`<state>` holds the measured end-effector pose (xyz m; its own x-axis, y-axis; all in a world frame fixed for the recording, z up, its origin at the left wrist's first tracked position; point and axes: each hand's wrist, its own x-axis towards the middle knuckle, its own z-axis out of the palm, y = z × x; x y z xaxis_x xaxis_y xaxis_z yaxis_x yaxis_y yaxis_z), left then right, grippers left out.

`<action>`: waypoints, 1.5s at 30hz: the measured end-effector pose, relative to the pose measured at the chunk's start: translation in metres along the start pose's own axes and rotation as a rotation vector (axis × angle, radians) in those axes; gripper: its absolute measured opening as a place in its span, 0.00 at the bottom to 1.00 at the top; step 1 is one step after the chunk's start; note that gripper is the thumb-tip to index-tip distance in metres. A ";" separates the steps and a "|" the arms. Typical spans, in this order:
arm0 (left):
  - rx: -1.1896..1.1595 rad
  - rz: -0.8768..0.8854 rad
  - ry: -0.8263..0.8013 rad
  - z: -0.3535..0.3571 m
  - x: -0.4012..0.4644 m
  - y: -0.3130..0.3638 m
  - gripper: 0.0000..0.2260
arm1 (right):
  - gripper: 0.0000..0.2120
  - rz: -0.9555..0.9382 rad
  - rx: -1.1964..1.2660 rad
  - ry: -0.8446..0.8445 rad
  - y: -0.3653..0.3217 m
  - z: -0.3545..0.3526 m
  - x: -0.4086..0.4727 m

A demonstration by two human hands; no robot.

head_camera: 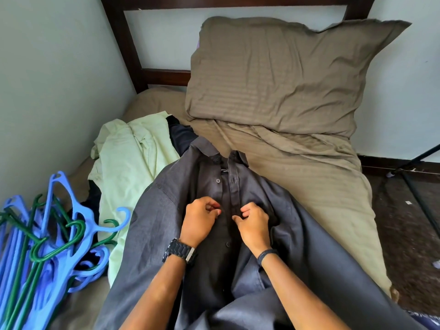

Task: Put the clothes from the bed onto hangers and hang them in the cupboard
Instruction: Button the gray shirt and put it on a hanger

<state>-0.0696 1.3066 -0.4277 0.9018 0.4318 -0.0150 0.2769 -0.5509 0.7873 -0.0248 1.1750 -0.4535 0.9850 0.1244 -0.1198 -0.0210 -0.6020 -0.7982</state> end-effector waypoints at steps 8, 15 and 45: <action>-0.074 -0.051 0.009 0.004 -0.001 -0.001 0.05 | 0.15 -0.143 -0.105 0.044 0.007 0.002 -0.002; -0.130 -0.056 -0.037 0.007 -0.007 0.000 0.06 | 0.09 -0.230 -0.175 0.018 0.010 -0.002 0.002; -0.529 -0.087 -0.033 0.013 -0.020 0.016 0.04 | 0.08 -0.282 0.301 0.014 0.003 -0.033 -0.017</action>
<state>-0.0785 1.2796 -0.4229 0.8956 0.4320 -0.1065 0.1537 -0.0757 0.9852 -0.0355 1.1449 -0.4346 0.9615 0.2396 0.1346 0.2028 -0.2878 -0.9360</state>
